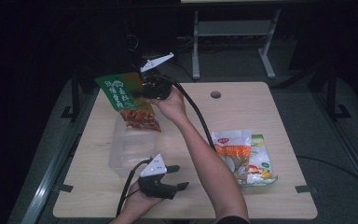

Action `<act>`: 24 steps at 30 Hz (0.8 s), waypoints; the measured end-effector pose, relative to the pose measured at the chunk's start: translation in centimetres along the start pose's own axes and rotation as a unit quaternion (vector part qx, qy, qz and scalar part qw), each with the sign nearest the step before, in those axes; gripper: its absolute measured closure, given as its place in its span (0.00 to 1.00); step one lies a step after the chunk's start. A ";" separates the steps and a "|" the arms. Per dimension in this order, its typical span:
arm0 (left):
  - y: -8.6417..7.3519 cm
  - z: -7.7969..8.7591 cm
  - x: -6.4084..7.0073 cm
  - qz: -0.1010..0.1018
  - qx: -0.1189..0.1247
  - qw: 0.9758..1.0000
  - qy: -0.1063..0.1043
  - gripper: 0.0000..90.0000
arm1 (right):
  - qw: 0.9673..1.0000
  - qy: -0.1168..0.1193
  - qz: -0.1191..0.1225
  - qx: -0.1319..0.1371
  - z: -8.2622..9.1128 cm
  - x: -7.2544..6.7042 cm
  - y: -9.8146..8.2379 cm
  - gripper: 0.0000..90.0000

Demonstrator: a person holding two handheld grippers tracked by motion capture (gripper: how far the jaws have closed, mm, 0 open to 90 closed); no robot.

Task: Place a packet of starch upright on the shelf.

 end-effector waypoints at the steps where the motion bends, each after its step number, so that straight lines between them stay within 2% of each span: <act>1: 0.0 0.0 0.0 0.004 0.001 1.000 -0.001 0.37 | 1.000 0.001 -0.002 0.000 -0.2 0.1 -0.1 1.00; 15: 0.1 0.0 0.0 0.005 0.003 1.000 -0.003 0.37 | 1.000 0.000 -0.016 0.017 -1.8 1.1 -1.5 1.00; 18: 0.1 0.0 0.0 0.004 0.003 1.000 -0.002 0.37 | 0.999 0.003 -0.029 0.029 -2.0 1.4 -1.9 1.00; 22: 0.1 0.0 0.0 0.004 0.002 1.000 -0.001 0.37 | 0.999 0.000 -0.034 0.028 -2.3 1.7 -2.2 1.00; 24: 0.1 0.1 -0.1 0.001 0.004 1.000 0.000 0.37 | 0.999 -0.003 -0.033 0.019 -2.7 1.5 -2.6 1.00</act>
Point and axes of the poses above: each handheld gripper's, and its own axes: z roughly backward along the jaws, y roughly out of its top, x roughly to its right, the point moved 10 cm from there along -z, roughly forward along the jaws, and after that the axes turned 9 degrees about -x, right-handed, at the moved point
